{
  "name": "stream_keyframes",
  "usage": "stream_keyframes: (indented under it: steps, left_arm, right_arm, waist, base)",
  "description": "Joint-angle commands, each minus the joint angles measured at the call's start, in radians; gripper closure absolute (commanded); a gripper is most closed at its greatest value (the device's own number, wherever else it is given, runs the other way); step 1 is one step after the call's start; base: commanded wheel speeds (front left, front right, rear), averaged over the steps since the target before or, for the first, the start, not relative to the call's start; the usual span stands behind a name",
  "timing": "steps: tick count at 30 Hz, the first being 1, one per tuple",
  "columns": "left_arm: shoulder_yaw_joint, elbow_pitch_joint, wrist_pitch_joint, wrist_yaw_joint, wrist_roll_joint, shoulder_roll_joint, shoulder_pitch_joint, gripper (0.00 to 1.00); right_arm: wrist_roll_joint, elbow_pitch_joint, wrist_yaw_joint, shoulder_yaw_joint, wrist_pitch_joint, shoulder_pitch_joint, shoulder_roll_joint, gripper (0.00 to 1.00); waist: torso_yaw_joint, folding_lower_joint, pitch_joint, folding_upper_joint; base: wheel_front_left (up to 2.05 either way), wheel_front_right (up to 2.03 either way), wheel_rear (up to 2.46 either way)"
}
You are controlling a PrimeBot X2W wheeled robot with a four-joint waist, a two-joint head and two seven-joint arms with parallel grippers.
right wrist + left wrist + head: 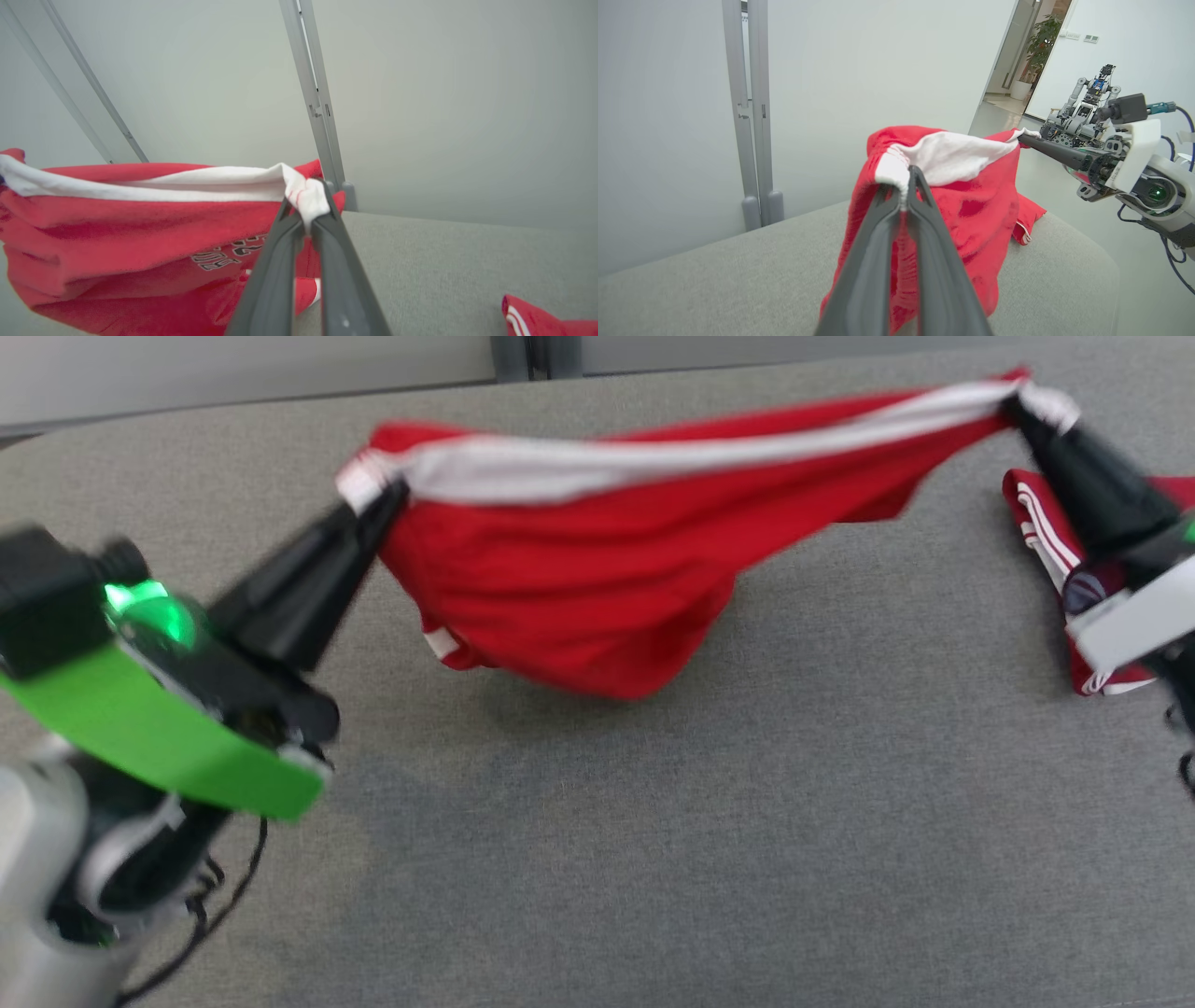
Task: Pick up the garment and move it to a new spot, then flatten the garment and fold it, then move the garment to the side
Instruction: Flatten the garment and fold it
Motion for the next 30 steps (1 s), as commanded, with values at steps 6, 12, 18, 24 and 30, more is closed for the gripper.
stream_keyframes:
  steps: [6, 12, 18, 24, 30]
  left_arm:
    - [0.041, 0.184, 0.167, 0.025, -0.085, -0.093, -0.499, 1.00]
    - [0.053, 0.605, 0.119, 0.008, -0.036, -0.226, -0.892, 1.00]
    - [0.043, 0.903, -0.122, -0.057, 0.078, -0.277, -1.103, 1.00]
    - [-0.072, 1.035, -0.255, -0.079, 0.095, -0.320, -1.077, 1.00]
    - [-0.237, 0.930, -0.321, -0.079, -0.041, -0.291, -0.851, 1.00]
  right_arm:
    - [-0.050, 0.073, -0.001, -0.134, 0.213, -0.419, 0.053, 1.00]
    - [-0.256, 0.365, -0.002, -0.162, 0.213, -0.820, 0.182, 1.00]
    - [-0.402, 0.631, -0.002, -0.200, 0.011, -1.057, 0.330, 1.00]
    - [-0.375, 0.778, -0.001, -0.149, -0.163, -1.036, 0.401, 1.00]
    - [-0.215, 0.693, -0.001, -0.005, -0.262, -0.785, 0.315, 1.00]
  waist:
    - [0.020, 0.0000, 0.285, 0.0000]
    - [0.031, 0.0000, 0.400, 0.0000]
    - [0.000, 0.0000, 0.439, 0.0000]
    - [-0.007, 0.0000, 0.443, 0.0000]
    - [0.013, 0.0000, 0.392, 0.0000]
  base:
    - [0.00, 0.00, 0.00]
    - [0.00, 0.00, 0.00]
    - [0.00, 0.00, 0.00]
    - [0.00, 0.00, 0.00]
    - [0.00, 0.00, 0.00]
